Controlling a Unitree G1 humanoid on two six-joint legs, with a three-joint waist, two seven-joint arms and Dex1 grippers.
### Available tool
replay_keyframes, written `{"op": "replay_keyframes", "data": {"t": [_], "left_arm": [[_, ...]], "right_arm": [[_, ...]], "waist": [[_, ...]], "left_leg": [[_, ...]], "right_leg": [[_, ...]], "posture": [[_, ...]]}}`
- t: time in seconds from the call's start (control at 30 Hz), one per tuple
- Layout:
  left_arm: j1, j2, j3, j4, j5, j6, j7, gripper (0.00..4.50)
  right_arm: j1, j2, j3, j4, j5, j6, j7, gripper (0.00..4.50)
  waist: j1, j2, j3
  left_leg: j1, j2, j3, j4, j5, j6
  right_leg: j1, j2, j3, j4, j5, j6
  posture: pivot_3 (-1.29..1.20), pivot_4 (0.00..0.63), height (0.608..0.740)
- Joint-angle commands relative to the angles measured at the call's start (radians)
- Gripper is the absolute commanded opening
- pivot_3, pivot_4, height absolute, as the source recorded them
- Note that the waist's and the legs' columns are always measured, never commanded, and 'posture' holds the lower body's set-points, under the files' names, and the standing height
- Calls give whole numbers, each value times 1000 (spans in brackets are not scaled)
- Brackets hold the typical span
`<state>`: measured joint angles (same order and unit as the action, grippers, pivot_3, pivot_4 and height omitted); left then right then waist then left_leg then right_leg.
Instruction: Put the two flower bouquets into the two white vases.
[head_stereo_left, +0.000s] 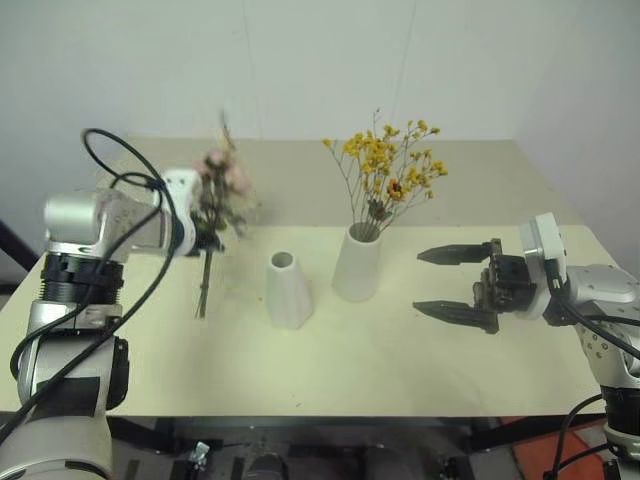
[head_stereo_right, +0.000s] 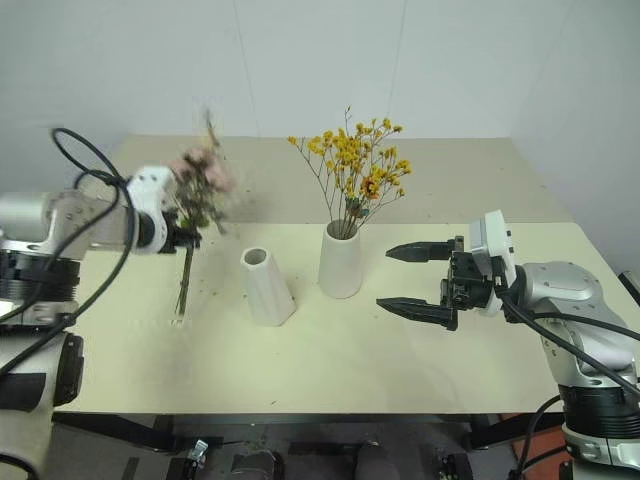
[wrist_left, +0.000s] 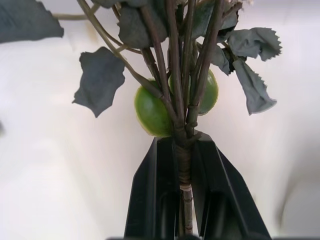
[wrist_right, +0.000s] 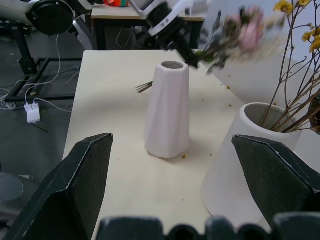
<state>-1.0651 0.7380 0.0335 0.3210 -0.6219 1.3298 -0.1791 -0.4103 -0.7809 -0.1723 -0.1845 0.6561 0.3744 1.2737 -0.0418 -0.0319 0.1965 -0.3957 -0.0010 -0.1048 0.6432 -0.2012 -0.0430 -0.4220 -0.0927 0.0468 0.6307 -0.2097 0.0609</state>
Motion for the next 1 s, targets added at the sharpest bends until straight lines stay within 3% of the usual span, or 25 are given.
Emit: {"op": "replay_keyframes", "data": {"t": [0.03,0.13,0.23,0.67,1.0], "left_arm": [[26,-33,104,-123,22,-241,-72,94],[88,-77,180,-217,0,-435,-178,94],[99,-99,212,-243,-24,-504,-264,94],[181,-198,280,-393,-242,-558,-537,94],[205,-171,259,-407,-265,-555,-639,94]], "right_arm": [[-27,-1,-19,1,22,-10,4,4500],[-34,-2,-20,14,19,-13,8,4500],[-41,-3,-26,28,19,-16,12,4500],[-67,-34,-33,56,20,-7,46,4500],[-53,-32,-38,40,22,-7,38,4500]], "waist": [[1,0,0],[3,0,0],[3,0,0],[-4,0,0],[-3,0,0]], "left_leg": [[0,0,0,0,0,0],[-1,0,0,0,0,0],[-1,0,0,0,0,0],[0,0,0,1,0,0],[0,0,0,1,0,0]], "right_leg": [[0,0,0,0,0,0],[0,0,0,0,5,-7],[0,0,0,-1,5,-8],[1,0,0,-1,5,-8],[1,0,0,-1,5,-8]], "posture": [[0,150,740],[0,150,740],[0,150,740],[0,150,740],[0,150,740]]}}
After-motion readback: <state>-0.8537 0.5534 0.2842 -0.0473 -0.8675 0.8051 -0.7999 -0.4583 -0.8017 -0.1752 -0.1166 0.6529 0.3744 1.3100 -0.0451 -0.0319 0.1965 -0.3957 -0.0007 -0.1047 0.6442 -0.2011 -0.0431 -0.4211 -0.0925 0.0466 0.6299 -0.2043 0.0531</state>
